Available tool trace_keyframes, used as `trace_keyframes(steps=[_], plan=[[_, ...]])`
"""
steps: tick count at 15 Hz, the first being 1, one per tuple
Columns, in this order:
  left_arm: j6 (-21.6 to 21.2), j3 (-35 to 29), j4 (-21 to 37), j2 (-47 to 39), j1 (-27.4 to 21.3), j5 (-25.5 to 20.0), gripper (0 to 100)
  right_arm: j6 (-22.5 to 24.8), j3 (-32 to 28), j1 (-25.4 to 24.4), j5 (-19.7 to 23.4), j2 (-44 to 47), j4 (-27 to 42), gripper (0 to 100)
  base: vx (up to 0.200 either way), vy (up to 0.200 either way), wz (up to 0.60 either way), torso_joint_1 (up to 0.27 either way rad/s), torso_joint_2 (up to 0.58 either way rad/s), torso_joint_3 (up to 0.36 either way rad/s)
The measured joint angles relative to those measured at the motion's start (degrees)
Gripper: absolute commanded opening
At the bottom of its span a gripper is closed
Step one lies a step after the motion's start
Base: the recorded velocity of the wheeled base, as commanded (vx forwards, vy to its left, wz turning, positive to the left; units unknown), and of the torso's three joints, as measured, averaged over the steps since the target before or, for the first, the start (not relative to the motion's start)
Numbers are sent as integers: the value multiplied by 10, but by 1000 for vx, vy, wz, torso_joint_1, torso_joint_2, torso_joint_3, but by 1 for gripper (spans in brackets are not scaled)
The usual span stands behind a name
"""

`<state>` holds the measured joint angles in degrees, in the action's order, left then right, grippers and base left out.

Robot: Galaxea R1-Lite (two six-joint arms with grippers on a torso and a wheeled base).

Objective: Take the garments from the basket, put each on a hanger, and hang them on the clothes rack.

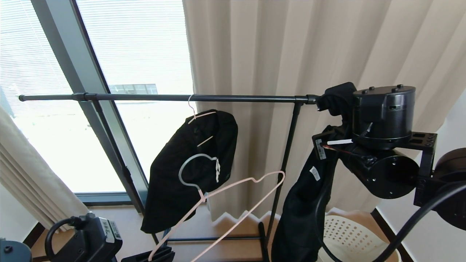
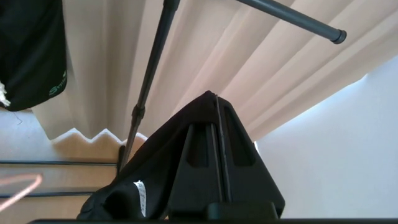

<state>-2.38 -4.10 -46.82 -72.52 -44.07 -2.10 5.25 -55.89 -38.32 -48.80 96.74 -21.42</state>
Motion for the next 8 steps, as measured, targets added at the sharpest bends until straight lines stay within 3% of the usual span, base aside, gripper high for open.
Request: trace_keyframes(steps=[3,8], plan=[[1,2,-12,-14,-20,0,0,4,-8,1,0,36,-50,0,0,0,0,0,0,0],[12,10,-101,-72,-29,-7,0,4,-6,-2,0,63,-54,0,0,0,0,0,0,0]])
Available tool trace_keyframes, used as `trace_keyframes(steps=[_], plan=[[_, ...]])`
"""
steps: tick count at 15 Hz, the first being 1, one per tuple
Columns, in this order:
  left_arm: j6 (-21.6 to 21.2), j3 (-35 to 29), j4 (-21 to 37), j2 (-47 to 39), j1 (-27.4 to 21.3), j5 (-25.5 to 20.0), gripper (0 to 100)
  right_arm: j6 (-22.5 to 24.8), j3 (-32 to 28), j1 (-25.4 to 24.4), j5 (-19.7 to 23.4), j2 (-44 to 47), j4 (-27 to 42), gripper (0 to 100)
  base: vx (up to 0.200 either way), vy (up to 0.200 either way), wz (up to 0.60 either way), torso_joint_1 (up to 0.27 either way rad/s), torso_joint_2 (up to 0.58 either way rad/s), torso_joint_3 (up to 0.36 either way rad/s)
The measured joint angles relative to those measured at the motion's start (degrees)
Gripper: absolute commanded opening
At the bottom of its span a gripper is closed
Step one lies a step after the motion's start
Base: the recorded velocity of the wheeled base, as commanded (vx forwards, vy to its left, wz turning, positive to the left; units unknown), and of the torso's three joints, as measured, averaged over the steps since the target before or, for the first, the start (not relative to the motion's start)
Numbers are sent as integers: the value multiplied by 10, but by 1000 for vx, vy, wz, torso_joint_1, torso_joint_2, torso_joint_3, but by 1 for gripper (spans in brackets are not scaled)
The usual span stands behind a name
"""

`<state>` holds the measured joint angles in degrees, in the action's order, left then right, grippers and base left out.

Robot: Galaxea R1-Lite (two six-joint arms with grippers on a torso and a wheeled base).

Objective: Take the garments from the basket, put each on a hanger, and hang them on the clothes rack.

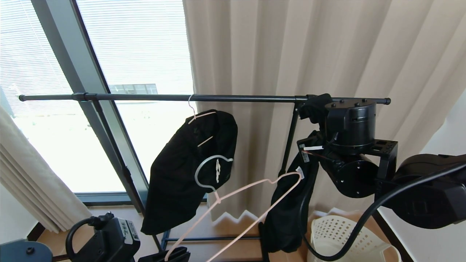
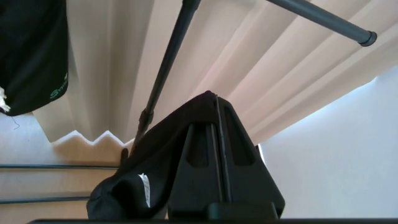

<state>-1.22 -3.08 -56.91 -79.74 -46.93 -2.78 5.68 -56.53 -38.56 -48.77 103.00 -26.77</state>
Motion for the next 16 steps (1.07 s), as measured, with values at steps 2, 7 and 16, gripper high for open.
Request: trace_keyframes(steps=[2,7,16], plan=[[16,7,-36,-23,-3,-11,0,-1,1,-7,0,5,-1,0,0,0,0,0,0,0],[22,11,-46,-43,-1,-11,0,-2,7,-21,0,7,-2,0,0,0,0,0,0,0],[22,10,-68,-47,22,-11,0,-4,22,-59,-1,9,-2,0,0,0,0,0,0,0]])
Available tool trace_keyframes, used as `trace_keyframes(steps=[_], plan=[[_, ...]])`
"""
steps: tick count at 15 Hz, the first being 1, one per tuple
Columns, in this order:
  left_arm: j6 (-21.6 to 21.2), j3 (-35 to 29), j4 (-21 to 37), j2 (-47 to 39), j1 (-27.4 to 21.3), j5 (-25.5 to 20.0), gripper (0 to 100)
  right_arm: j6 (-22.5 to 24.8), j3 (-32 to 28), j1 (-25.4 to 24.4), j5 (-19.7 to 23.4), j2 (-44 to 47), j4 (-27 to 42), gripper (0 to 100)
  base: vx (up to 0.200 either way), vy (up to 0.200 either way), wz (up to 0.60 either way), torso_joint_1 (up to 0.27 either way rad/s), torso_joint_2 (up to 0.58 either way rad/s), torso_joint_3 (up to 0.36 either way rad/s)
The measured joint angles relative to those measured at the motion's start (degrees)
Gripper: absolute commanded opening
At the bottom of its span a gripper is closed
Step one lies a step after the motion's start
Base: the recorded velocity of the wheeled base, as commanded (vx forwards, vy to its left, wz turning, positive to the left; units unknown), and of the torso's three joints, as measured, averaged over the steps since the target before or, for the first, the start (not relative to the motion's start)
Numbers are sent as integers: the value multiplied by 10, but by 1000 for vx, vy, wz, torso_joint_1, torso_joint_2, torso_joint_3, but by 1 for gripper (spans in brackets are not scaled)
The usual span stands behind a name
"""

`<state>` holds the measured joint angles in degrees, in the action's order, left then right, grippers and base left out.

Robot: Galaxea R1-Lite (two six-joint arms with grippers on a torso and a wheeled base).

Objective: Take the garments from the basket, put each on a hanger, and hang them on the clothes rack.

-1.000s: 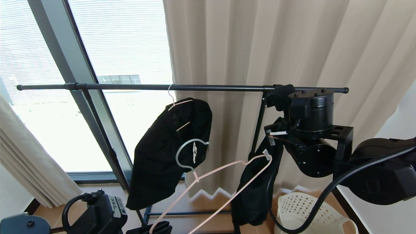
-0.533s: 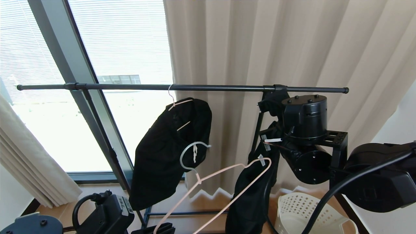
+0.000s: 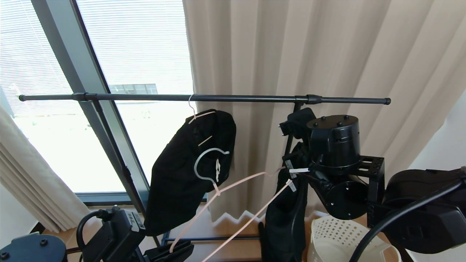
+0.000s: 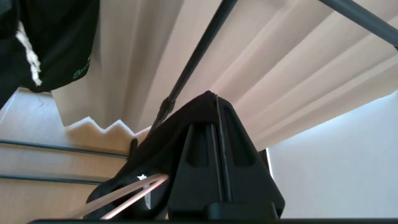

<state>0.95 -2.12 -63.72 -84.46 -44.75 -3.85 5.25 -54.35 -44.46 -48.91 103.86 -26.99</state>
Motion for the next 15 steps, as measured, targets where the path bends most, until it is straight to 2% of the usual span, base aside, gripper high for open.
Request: trace_keyframes(steps=[15], plan=[[31,-14,-8,-4,20,1,0,-2,12,-37,-2,6,-1,0,0,0,0,0,0,0]])
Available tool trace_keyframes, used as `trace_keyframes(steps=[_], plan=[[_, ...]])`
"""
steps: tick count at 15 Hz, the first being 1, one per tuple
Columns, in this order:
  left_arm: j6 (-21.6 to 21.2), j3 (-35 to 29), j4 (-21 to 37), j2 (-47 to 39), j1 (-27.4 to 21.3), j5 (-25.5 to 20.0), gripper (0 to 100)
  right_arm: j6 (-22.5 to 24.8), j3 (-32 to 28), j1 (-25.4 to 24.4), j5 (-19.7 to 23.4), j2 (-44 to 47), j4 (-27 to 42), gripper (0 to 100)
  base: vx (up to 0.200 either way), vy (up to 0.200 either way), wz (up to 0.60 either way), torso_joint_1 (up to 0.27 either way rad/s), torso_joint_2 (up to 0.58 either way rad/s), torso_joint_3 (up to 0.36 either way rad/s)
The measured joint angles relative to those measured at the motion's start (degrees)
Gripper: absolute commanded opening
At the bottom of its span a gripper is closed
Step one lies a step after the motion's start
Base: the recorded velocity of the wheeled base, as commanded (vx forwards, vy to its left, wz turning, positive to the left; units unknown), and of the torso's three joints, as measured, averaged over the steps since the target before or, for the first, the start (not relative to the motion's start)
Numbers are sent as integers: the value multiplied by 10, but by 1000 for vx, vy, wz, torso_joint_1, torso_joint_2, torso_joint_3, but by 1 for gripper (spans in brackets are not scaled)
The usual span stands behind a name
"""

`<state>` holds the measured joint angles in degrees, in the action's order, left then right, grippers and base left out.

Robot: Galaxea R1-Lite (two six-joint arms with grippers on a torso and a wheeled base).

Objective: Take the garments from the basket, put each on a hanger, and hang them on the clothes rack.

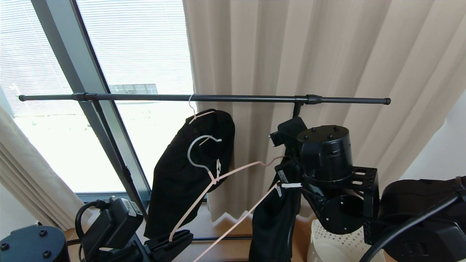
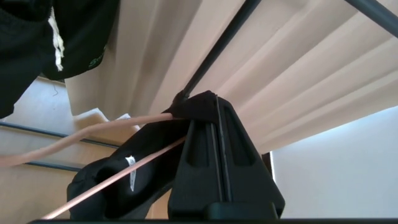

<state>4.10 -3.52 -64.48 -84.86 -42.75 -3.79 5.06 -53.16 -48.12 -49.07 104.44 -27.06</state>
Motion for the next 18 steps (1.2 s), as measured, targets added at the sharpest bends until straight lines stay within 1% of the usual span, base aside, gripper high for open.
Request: trace_keyframes(steps=[5,11,15,18], plan=[[0,1,0,-4,-1,0,0,-2,5,-18,-1,0,-1,0,0,0,0,0,0,0],[0,0,0,-6,0,0,0,-5,11,-53,-9,-11,-10,0,0,0,0,0,0,0],[-1,0,0,-6,13,0,0,-4,16,-62,-9,-19,-21,0,0,0,0,0,0,0],[-1,0,0,-7,15,0,0,-5,18,-82,-14,-21,-22,0,0,0,0,0,0,0]])
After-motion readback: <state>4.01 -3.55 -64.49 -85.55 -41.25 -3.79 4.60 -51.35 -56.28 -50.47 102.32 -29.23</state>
